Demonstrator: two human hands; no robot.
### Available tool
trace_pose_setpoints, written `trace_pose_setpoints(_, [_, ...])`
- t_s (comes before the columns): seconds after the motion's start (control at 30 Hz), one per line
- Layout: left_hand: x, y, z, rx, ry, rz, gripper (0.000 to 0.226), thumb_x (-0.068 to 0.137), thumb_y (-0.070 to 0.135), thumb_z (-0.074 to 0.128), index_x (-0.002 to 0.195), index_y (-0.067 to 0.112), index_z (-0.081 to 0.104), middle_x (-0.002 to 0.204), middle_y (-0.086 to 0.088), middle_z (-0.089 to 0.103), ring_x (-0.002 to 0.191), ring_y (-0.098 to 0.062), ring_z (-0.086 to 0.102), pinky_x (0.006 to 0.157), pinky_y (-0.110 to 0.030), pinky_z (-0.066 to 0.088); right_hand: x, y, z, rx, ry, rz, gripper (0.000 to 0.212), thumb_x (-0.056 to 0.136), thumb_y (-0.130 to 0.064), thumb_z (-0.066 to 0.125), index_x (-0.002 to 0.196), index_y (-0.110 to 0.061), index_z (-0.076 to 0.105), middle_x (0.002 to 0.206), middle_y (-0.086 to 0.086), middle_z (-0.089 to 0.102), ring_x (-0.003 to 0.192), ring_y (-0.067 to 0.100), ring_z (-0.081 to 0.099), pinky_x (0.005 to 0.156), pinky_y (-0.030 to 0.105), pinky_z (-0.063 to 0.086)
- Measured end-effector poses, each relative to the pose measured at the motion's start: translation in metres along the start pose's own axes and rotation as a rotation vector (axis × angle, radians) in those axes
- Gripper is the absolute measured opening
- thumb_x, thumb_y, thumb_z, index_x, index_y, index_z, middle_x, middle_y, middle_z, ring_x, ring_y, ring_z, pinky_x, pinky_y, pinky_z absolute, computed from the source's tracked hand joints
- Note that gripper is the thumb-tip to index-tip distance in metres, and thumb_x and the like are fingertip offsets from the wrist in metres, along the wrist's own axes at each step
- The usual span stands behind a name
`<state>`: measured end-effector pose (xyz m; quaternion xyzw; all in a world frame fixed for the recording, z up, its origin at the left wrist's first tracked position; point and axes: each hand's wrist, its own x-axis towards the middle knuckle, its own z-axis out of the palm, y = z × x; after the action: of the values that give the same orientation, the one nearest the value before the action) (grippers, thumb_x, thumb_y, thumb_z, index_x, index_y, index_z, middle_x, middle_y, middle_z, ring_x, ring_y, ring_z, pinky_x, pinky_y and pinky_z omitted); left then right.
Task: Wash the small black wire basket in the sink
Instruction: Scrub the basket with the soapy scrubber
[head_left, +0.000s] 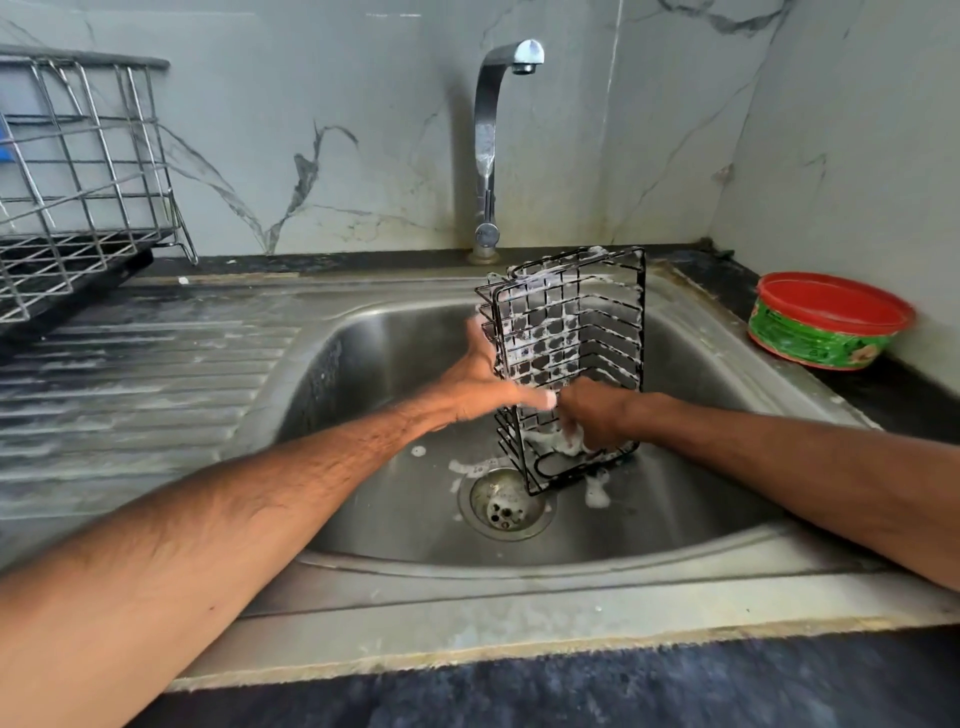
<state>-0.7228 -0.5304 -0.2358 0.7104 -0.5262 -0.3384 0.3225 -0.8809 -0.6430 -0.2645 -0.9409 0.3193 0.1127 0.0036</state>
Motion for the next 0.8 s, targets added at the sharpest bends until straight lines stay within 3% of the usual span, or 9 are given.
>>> trace_pose_setpoints(0.07, [-0.002, 0.002, 0.005, 0.022, 0.012, -0.028, 0.143, 0.082, 0.034, 0.087, 0.157, 0.008, -0.032, 0.171, -0.012, -0.022, 0.161, -0.027, 0.002, 0.131, -0.041, 0.015, 0.002, 0.003, 0.0, 0.009, -0.008, 0.005, 0.026, 0.083, -0.001, 0.068, 0.107, -0.005, 0.071, 0.108, 0.014, 0.068, 0.097, 0.029, 0.069, 0.087, 0.039, 0.059])
trace_pose_setpoints(0.13, [0.001, 0.005, 0.008, 0.039, 0.112, -0.013, 0.121, 0.082, 0.027, 0.086, 0.162, 0.004, -0.002, 0.172, -0.018, 0.011, 0.155, -0.033, 0.024, 0.125, -0.043, 0.031, 0.005, 0.003, -0.004, 0.02, 0.0, -0.01, 0.026, 0.08, -0.001, 0.068, 0.104, -0.009, 0.076, 0.103, 0.011, 0.073, 0.097, 0.026, 0.07, 0.086, 0.037, 0.059])
trace_pose_setpoints(0.2, [0.002, 0.007, 0.007, 0.047, 0.194, 0.037, 0.098, 0.08, 0.023, 0.083, 0.155, 0.007, 0.022, 0.159, -0.016, 0.034, 0.14, -0.03, 0.041, 0.116, -0.047, 0.043, 0.006, 0.002, -0.009, 0.051, 0.038, -0.032, 0.028, 0.078, 0.001, 0.067, 0.1, -0.012, 0.078, 0.1, 0.01, 0.075, 0.097, 0.024, 0.07, 0.086, 0.034, 0.058])
trace_pose_setpoints(0.37, [-0.001, 0.006, -0.006, -0.026, 0.334, 0.091, 0.115, 0.053, 0.049, 0.075, 0.153, 0.011, 0.031, 0.151, -0.015, 0.05, 0.134, -0.031, 0.052, 0.111, -0.054, 0.047, 0.006, 0.002, -0.02, 0.121, 0.158, -0.064, 0.039, 0.077, 0.009, 0.066, 0.109, -0.014, 0.068, 0.116, 0.006, 0.064, 0.105, 0.02, 0.062, 0.087, 0.029, 0.053])
trace_pose_setpoints(0.43, [-0.002, 0.009, -0.01, -0.108, 0.4, 0.112, 0.122, 0.05, 0.055, 0.071, 0.155, 0.01, 0.029, 0.153, -0.017, 0.049, 0.137, -0.032, 0.05, 0.114, -0.054, 0.043, 0.004, 0.002, -0.023, 0.129, 0.231, -0.06, 0.048, 0.078, 0.013, 0.064, 0.119, -0.012, 0.062, 0.121, 0.009, 0.06, 0.104, 0.024, 0.061, 0.088, 0.031, 0.055])
trace_pose_setpoints(0.5, [-0.004, 0.012, -0.011, -0.155, 0.441, 0.142, 0.12, 0.053, 0.054, 0.07, 0.156, 0.007, 0.029, 0.156, -0.02, 0.044, 0.14, -0.034, 0.046, 0.116, -0.054, 0.04, 0.004, 0.003, -0.026, 0.151, 0.321, -0.038, 0.049, 0.08, 0.016, 0.061, 0.124, -0.007, 0.06, 0.121, 0.012, 0.06, 0.101, 0.025, 0.063, 0.083, 0.024, 0.054])
trace_pose_setpoints(0.6, [-0.002, 0.013, -0.01, -0.186, 0.473, 0.208, 0.1, 0.064, 0.055, 0.072, 0.145, 0.007, 0.038, 0.133, -0.027, 0.062, 0.123, -0.039, 0.061, 0.107, -0.053, 0.049, 0.005, -0.003, -0.03, 0.176, 0.408, -0.068, 0.043, 0.084, 0.015, 0.062, 0.122, -0.005, 0.065, 0.12, 0.015, 0.068, 0.099, 0.024, 0.071, 0.078, 0.021, 0.058])
trace_pose_setpoints(0.7, [0.001, 0.015, -0.003, -0.18, 0.475, 0.262, 0.061, 0.072, 0.038, 0.072, 0.119, 0.004, 0.053, 0.098, -0.014, 0.072, 0.093, -0.026, 0.07, 0.079, -0.03, 0.053, 0.004, -0.019, -0.032, 0.242, 0.384, -0.129, 0.036, 0.086, 0.013, 0.06, 0.119, -0.002, 0.067, 0.118, 0.013, 0.07, 0.095, 0.021, 0.072, 0.072, 0.016, 0.057])
trace_pose_setpoints(0.8, [-0.001, 0.017, 0.0, -0.149, 0.448, 0.287, 0.052, 0.072, 0.031, 0.071, 0.114, 0.004, 0.056, 0.093, -0.011, 0.071, 0.088, -0.024, 0.069, 0.072, -0.018, 0.053, 0.0, -0.029, -0.033, 0.283, 0.3, -0.19, 0.028, 0.086, 0.013, 0.063, 0.11, -0.001, 0.068, 0.101, 0.002, 0.066, 0.085, 0.011, 0.061, 0.057, 0.007, 0.044])
